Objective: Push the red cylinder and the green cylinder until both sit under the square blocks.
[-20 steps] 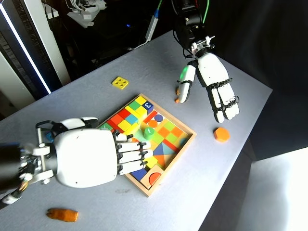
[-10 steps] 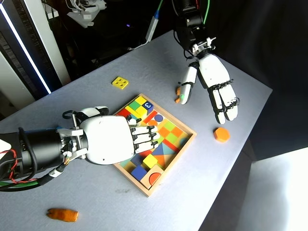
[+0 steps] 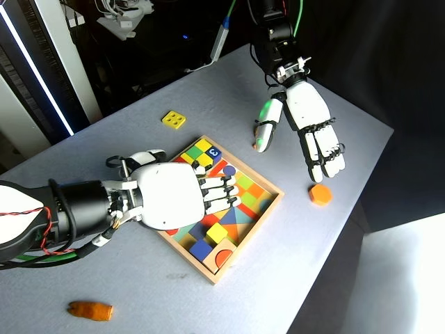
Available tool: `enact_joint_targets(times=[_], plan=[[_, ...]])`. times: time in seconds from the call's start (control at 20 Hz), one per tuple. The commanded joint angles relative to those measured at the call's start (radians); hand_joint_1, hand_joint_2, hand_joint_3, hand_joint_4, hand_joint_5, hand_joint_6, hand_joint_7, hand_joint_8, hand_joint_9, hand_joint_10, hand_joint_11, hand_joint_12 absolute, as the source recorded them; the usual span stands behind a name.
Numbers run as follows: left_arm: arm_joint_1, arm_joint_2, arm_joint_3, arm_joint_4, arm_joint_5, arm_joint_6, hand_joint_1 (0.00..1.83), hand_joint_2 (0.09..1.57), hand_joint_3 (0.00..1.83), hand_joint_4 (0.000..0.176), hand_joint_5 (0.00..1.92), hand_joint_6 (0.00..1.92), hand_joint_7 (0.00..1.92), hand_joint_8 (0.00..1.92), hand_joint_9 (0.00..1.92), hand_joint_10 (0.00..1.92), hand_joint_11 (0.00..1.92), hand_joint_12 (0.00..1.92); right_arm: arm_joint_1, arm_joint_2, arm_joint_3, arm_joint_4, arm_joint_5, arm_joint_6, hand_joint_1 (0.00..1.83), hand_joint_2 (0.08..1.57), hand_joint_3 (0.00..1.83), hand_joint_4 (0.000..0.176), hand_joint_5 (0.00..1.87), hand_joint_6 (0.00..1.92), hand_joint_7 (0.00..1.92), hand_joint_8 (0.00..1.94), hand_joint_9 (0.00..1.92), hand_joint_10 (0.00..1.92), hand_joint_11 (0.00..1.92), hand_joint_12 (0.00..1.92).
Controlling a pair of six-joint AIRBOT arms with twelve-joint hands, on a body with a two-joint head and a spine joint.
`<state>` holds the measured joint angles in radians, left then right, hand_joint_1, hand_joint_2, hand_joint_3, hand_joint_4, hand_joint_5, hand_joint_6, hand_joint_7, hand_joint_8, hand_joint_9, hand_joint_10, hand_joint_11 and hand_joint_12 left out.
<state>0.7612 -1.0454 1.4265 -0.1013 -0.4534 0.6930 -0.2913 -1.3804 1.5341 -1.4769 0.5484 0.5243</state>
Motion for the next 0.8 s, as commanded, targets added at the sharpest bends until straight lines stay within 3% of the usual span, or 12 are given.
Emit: enact_joint_targets(times=[0.0,0.05,0.2,0.25,0.3,0.35,0.4,0.45,0.55,0.6,0.65,0.75], plan=[[-0.017,-0.004,0.009,-0.009,-0.103,0.004,0.0,1.03,0.0,0.147,0.03,0.0,0.0,0.0,0.01,0.0,0.0,0.49,0.007,0.0,0.006,0.07,0.025,-0.001,0.34,1.06,0.0,0.154,0.57,0.0,0.02,0.0,0.0,0.0,0.0,0.19],[-0.017,-0.005,0.009,-0.008,-0.103,0.004,0.02,1.03,0.0,0.154,0.03,0.0,0.0,0.0,0.03,0.01,0.0,0.67,0.007,-0.003,0.009,0.072,0.023,-0.005,0.33,1.06,0.0,0.154,0.56,0.0,0.02,0.0,0.0,0.0,0.0,0.16],[-0.021,-0.007,0.01,-0.003,-0.099,0.005,0.0,1.05,0.0,0.134,0.04,0.0,0.0,0.0,0.1,0.01,0.0,0.98,0.007,-0.018,0.024,0.076,0.014,-0.012,0.32,1.06,0.0,0.158,0.55,0.0,0.0,0.0,0.0,0.0,0.0,0.13],[-0.022,-0.007,0.01,-0.002,-0.098,0.005,0.0,1.03,0.0,0.147,0.04,0.0,0.01,0.0,0.11,0.01,0.0,0.95,0.006,-0.024,0.029,0.077,0.013,-0.012,0.32,1.07,0.0,0.16,0.54,0.0,0.0,0.0,0.0,0.0,0.0,0.13],[-0.023,-0.008,0.011,-0.001,-0.098,0.005,0.0,1.05,0.0,0.145,0.04,0.0,0.01,0.0,0.09,0.0,0.0,0.89,0.006,-0.03,0.034,0.077,0.011,-0.012,0.29,1.07,0.0,0.161,0.54,0.0,0.01,0.0,0.0,0.0,0.0,0.13],[-0.023,-0.01,0.012,0.0,-0.097,0.005,0.0,1.07,0.0,0.132,0.04,0.0,0.01,0.0,0.09,0.0,0.0,0.82,0.006,-0.034,0.038,0.078,0.011,-0.014,0.29,1.07,0.0,0.16,0.54,0.0,0.01,0.0,0.0,0.0,0.0,0.13],[-0.025,-0.011,0.013,0.0,-0.096,0.005,0.0,1.07,0.0,0.14,0.03,0.0,0.01,0.0,0.08,0.0,0.0,0.73,0.006,-0.037,0.039,0.078,0.01,-0.015,0.28,1.07,0.0,0.158,0.54,0.0,0.01,0.0,0.0,0.0,0.0,0.13],[-0.027,-0.013,0.015,0.004,-0.093,0.005,0.0,1.06,0.0,0.138,0.03,0.0,0.0,0.0,0.06,0.01,0.0,0.64,0.006,-0.04,0.041,0.078,0.007,-0.018,0.27,1.07,0.0,0.158,0.54,0.0,0.01,0.0,0.0,0.0,0.0,0.12],[-0.032,-0.018,0.017,0.011,-0.089,0.005,0.01,1.08,0.01,0.121,0.02,0.0,0.0,0.0,0.04,0.0,0.0,0.6,0.006,-0.043,0.043,0.078,0.001,-0.022,0.26,1.07,0.0,0.158,0.53,0.0,0.01,0.0,0.0,0.0,0.0,0.08],[-0.034,-0.021,0.018,0.014,-0.087,0.005,0.0,1.08,0.0,0.1,0.02,0.0,0.0,0.0,0.04,0.0,0.0,0.55,0.006,-0.044,0.045,0.078,-0.003,-0.023,0.27,1.07,0.0,0.156,0.54,0.0,0.02,0.0,0.0,0.0,0.0,0.09],[-0.035,-0.024,0.019,0.015,-0.086,0.005,0.04,1.09,0.0,0.109,0.02,0.0,0.0,0.0,0.01,0.0,0.0,0.43,0.006,-0.046,0.047,0.078,-0.007,-0.024,0.27,1.07,0.0,0.157,0.54,0.0,0.02,0.0,0.0,0.0,0.0,0.1],[-0.036,-0.026,0.02,0.018,-0.084,0.005,0.0,1.14,0.02,0.083,0.03,0.0,0.01,0.0,0.03,0.01,0.0,0.4,0.006,-0.051,0.053,0.078,-0.012,-0.027,0.27,1.07,0.0,0.157,0.56,0.0,0.02,0.0,0.0,0.0,0.0,0.14]])
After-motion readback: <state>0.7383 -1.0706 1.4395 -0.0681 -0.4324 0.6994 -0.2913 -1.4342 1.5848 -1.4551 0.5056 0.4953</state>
